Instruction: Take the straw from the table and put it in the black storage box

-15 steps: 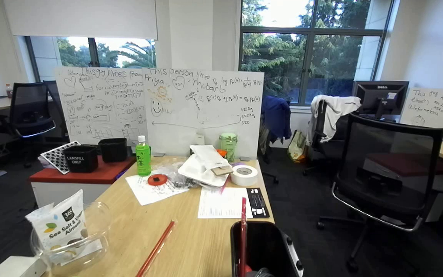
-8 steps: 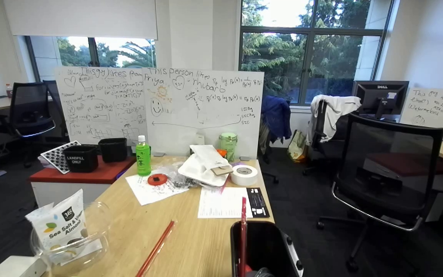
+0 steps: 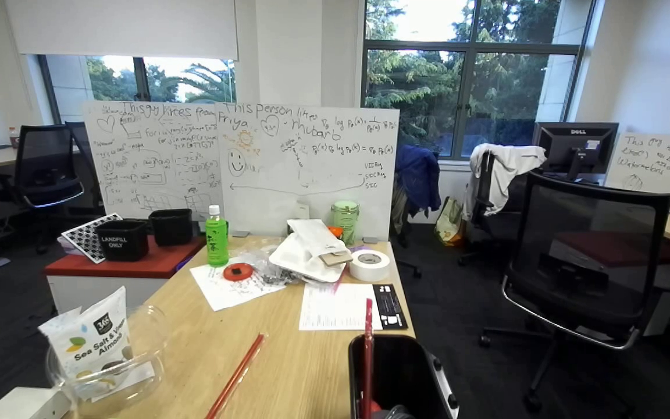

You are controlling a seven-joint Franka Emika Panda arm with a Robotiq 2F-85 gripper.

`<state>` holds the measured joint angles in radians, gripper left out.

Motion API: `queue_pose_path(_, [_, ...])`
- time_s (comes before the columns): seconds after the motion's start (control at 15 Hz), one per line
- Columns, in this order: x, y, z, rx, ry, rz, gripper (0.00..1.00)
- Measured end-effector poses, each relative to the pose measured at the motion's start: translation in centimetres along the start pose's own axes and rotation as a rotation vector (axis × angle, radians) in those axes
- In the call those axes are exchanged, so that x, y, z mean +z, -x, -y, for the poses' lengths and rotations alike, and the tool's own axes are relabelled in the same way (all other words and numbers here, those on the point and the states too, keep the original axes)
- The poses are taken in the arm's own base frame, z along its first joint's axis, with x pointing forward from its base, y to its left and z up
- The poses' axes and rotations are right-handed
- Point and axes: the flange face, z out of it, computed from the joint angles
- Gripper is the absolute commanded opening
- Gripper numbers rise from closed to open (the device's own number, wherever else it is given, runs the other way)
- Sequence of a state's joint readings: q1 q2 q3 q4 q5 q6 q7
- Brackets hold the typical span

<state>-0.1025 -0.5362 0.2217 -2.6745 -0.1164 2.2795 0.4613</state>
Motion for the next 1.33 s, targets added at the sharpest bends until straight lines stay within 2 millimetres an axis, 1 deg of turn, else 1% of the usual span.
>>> queue_pose_path(0.2, [0.6,-3.1,0.4,-0.02,0.021,0.006,1.0])
queue_pose_path(0.27, [0.9,-3.6,0.6,-0.02,0.019,0.013,1.0])
queue_pose_path(0.33, [1.0,-3.6,0.6,-0.02,0.019,0.016,1.0])
queue_pose_path(0.53, [0.5,-3.3,0.6,-0.022,0.018,0.006,1.0])
queue_pose_path(1.07, [0.5,-3.3,0.6,-0.023,0.018,0.007,1.0])
queue_pose_path(1.2, [0.5,-3.5,0.5,-0.041,0.036,-0.003,1.0])
queue_pose_path(1.33, [0.7,-4.2,0.7,-0.081,0.066,-0.014,1.0])
